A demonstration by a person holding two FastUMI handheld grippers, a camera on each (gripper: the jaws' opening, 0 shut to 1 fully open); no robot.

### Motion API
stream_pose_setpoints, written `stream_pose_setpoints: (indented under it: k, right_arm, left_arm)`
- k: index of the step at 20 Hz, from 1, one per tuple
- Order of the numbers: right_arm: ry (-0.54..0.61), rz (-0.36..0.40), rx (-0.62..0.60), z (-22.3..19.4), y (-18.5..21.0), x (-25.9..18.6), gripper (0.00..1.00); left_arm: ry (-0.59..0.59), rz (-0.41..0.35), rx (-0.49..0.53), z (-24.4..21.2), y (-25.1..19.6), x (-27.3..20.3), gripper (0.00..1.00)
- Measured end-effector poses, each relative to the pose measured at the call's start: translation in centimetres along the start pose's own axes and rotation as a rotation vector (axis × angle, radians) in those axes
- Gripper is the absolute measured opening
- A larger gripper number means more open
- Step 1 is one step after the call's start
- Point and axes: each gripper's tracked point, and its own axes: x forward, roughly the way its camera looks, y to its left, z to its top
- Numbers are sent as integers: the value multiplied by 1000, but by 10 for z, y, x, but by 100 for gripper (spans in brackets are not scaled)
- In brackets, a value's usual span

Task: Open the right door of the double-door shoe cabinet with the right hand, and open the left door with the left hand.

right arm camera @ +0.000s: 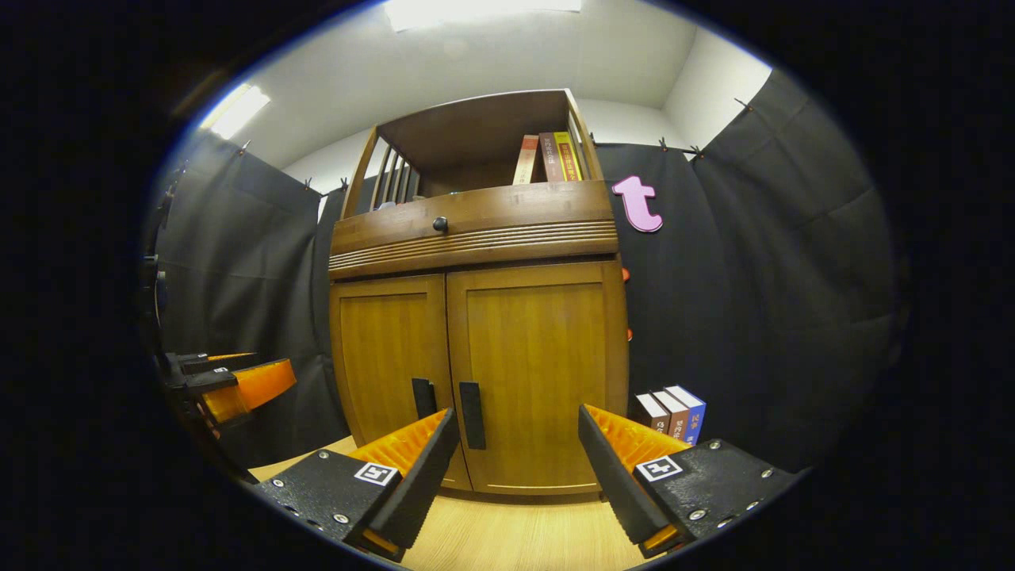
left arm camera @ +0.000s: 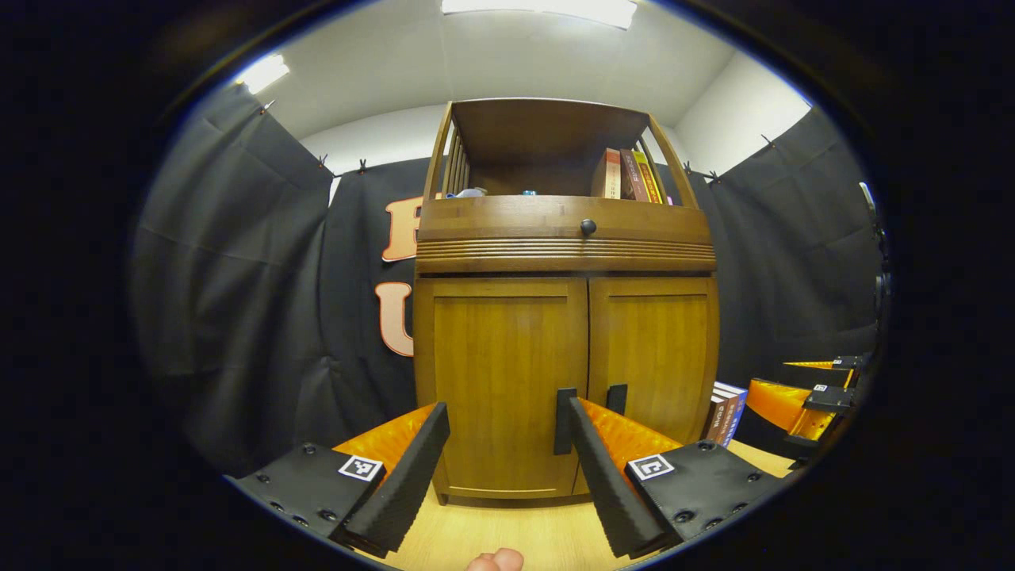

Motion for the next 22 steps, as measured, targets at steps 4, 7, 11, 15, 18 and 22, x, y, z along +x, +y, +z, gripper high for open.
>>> stream_pose_setpoints:
  k: [4, 7, 11, 15, 18, 22]
  right_arm:
    - [-13, 37, 1, 4, 13, 31, 93]
    - [-8, 67, 3, -6, 27, 71, 93]
    - [39, 68, -26, -37, 39, 132, 93]
    - [62, 46, -48, -77, 47, 187, 94]
    - [77, 2, -110, -101, 44, 214, 94]
    - [76, -27, -139, -116, 44, 224, 96]
  left_arm:
    - [-14, 12, 23, -1, 4, -7, 99]
    - [-22, 20, 22, 4, 10, -16, 95]
    - [-21, 43, 42, 7, 21, -33, 96]
    - [2, 97, 40, -6, 39, -50, 96]
    - [18, 144, 28, -20, 55, -66, 96]
    - [4, 181, 14, -20, 75, -78, 96]
